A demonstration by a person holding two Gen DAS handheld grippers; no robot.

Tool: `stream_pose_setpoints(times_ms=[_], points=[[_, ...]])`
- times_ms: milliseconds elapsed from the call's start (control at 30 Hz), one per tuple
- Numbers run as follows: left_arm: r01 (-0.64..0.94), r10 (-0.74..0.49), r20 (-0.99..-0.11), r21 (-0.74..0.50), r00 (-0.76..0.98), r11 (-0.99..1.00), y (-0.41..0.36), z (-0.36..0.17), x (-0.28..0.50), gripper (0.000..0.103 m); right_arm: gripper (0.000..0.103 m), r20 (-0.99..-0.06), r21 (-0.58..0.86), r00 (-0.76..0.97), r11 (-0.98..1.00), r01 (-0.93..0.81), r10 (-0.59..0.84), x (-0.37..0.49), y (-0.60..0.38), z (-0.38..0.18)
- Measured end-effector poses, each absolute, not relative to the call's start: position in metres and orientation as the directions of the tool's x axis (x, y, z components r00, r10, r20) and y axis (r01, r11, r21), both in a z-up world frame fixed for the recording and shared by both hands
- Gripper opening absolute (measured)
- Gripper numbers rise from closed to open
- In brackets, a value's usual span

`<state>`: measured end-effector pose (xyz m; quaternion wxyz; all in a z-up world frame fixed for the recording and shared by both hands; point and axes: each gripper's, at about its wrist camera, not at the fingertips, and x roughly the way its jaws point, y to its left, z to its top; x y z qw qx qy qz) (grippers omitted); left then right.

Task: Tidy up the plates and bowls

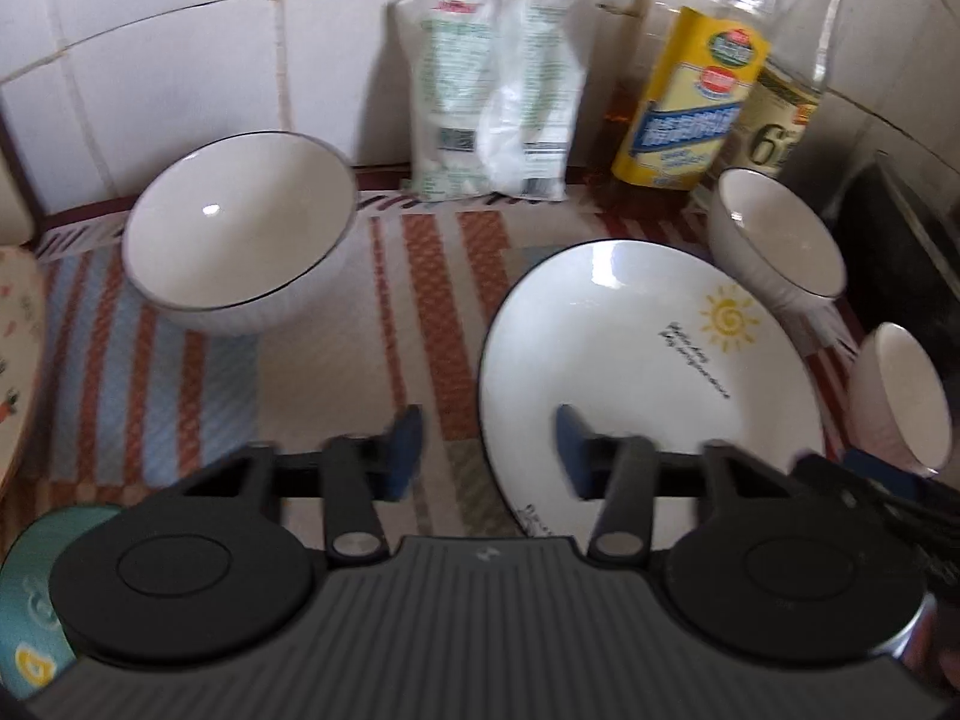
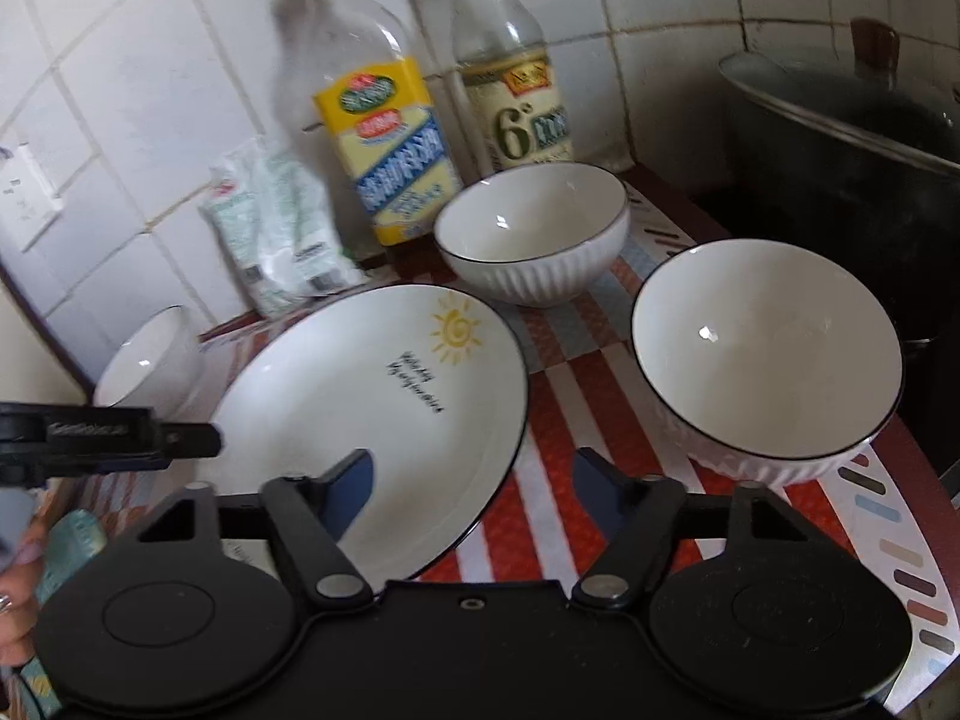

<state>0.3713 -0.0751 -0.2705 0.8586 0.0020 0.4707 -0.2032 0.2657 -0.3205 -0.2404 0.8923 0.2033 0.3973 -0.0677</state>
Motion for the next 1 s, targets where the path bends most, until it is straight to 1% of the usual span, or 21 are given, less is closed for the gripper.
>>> stream_pose_setpoints(times_ms=[33, 67, 133, 200, 233, 267, 333, 400, 433, 533, 600, 633, 667, 733, 767, 800, 867, 933, 1000], points=[[0.353, -0.343, -0.808, -0.181, 0.478, 0.918, -0.075, -0.271, 0.372, 0.021, 0.061, -0.738, 0.299, 0.674, 0.91, 0.285, 0.031, 0.269, -0.321, -0.242], [0.355, -0.335, -0.813, -0.17, 0.476, 0.919, -0.075, -0.272, 0.374, 0.02, 0.057, -0.744, 0.283, 0.667, 0.915, 0.287, 0.02, 0.274, -0.32, -0.244], [0.363, -0.336, -0.82, -0.17, 0.464, 0.916, -0.078, -0.275, 0.378, 0.02, 0.046, -0.756, 0.27, 0.655, 0.917, 0.292, 0.014, 0.28, -0.319, -0.249], [0.36, -0.351, -0.83, -0.198, 0.433, 0.912, -0.078, -0.278, 0.383, 0.021, 0.041, -0.771, 0.272, 0.636, 0.914, 0.302, 0.019, 0.284, -0.318, -0.253], [0.355, -0.364, -0.834, -0.22, 0.415, 0.909, -0.078, -0.281, 0.386, 0.03, 0.039, -0.778, 0.265, 0.627, 0.914, 0.306, 0.016, 0.284, -0.317, -0.254], [0.34, -0.366, -0.838, -0.233, 0.405, 0.911, -0.077, -0.284, 0.387, 0.032, 0.039, -0.781, 0.265, 0.624, 0.913, 0.311, 0.014, 0.284, -0.316, -0.254], [0.315, -0.347, -0.844, -0.226, 0.409, 0.922, -0.077, -0.289, 0.386, 0.029, 0.039, -0.786, 0.284, 0.618, 0.901, 0.329, 0.021, 0.284, -0.316, -0.256], [0.313, -0.362, -0.825, -0.239, 0.435, 0.919, -0.076, -0.293, 0.381, 0.019, 0.037, -0.784, 0.307, 0.62, 0.887, 0.345, 0.03, 0.283, -0.318, -0.258], [0.316, -0.372, -0.816, -0.246, 0.443, 0.916, -0.077, -0.294, 0.379, 0.013, 0.036, -0.781, 0.313, 0.624, 0.884, 0.346, 0.032, 0.283, -0.319, -0.258], [0.32, -0.348, -0.808, -0.21, 0.476, 0.924, -0.082, -0.295, 0.375, 0.014, 0.035, -0.777, 0.33, 0.628, 0.879, 0.345, 0.046, 0.287, -0.32, -0.258], [0.289, -0.343, -0.806, -0.222, 0.483, 0.931, -0.084, -0.299, 0.375, 0.023, 0.035, -0.77, 0.36, 0.636, 0.856, 0.371, 0.048, 0.291, -0.323, -0.259], [0.275, -0.348, -0.807, -0.239, 0.477, 0.931, -0.085, -0.301, 0.376, 0.024, 0.035, -0.763, 0.383, 0.644, 0.837, 0.391, 0.048, 0.294, -0.326, -0.261], [0.264, -0.347, -0.807, -0.245, 0.478, 0.933, -0.086, -0.3, 0.376, 0.023, 0.035, -0.758, 0.394, 0.65, 0.827, 0.4, 0.047, 0.296, -0.326, -0.262], [0.261, -0.325, -0.812, -0.221, 0.484, 0.94, -0.09, -0.298, 0.375, 0.023, 0.034, -0.764, 0.368, 0.645, 0.836, 0.408, 0.022, 0.303, -0.323, -0.262], [0.256, -0.322, -0.812, -0.22, 0.487, 0.941, -0.089, -0.297, 0.374, 0.022, 0.032, -0.768, 0.352, 0.641, 0.842, 0.408, 0.011, 0.304, -0.321, -0.262], [0.249, -0.323, -0.811, -0.225, 0.488, 0.942, -0.088, -0.297, 0.374, 0.021, 0.027, -0.771, 0.338, 0.637, 0.846, 0.411, -0.002, 0.304, -0.321, -0.261], [0.205, -0.309, -0.805, -0.236, 0.506, 0.95, -0.084, -0.294, 0.371, 0.015, 0.022, -0.765, 0.384, 0.644, 0.82, 0.425, 0.024, 0.301, -0.33, -0.261], [0.193, -0.284, -0.799, -0.212, 0.53, 0.958, -0.085, -0.289, 0.364, 0.013, 0.015, -0.759, 0.455, 0.647, 0.772, 0.444, 0.075, 0.298, -0.34, -0.262], [0.201, -0.261, -0.785, -0.177, 0.561, 0.963, -0.089, -0.282, 0.355, 0.013, 0.015, -0.754, 0.478, 0.651, 0.751, 0.455, 0.085, 0.296, -0.342, -0.257]])
